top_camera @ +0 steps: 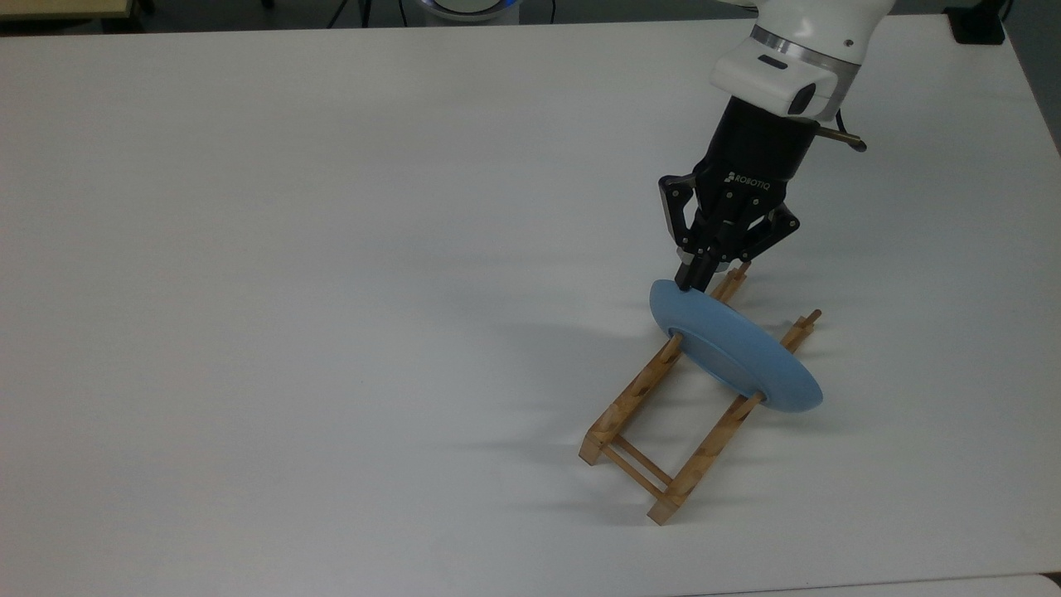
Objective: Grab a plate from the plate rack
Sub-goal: 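Close the gripper on the blue plate's rim, then lift the blue plate up and out of the wooden rack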
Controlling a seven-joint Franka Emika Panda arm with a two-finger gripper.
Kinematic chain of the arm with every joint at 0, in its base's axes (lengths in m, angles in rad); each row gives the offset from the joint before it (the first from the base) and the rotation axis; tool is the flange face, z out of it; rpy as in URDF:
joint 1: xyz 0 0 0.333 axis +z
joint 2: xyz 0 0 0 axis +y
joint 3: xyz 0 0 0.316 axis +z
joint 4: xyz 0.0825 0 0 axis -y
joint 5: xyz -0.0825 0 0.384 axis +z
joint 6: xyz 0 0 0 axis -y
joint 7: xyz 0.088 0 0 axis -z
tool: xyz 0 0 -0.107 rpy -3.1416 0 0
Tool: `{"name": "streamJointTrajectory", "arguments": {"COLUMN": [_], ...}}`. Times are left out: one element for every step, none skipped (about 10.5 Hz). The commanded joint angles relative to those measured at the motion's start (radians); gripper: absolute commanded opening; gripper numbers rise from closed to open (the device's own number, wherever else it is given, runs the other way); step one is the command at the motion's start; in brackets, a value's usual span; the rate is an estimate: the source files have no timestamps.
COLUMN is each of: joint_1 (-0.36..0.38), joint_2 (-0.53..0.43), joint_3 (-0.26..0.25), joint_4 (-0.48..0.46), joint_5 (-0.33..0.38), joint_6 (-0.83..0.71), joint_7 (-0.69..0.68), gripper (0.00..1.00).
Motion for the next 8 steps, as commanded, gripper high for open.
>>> {"name": "streamJointTrajectory", "arguments": {"joint_1": [0.008, 0.005, 0.005, 0.005, 0.005, 0.005, 0.002, 0.000], "joint_2": [-0.031, -0.040, -0.054, -0.061, -0.068, -0.075, -0.087, -0.097], "joint_3": [-0.017, -0.017, -0.017, -0.017, -0.017, -0.017, -0.015, -0.014], "joint_4": [-0.013, -0.015, -0.016, -0.018, -0.016, -0.016, -0.016, -0.018], "joint_5": [-0.019, -0.019, -0.018, -0.018, -0.016, -0.010, -0.007, -0.002], "joint_6": [-0.002, -0.004, -0.004, -0.010, -0.024, -0.027, -0.038, -0.056], "joint_7": [0.007, 0.007, 0.007, 0.001, -0.002, -0.002, -0.003, -0.013], "gripper": [0.00, 0.00, 0.00, 0.00, 0.00, 0.00, 0.00, 0.00]}}
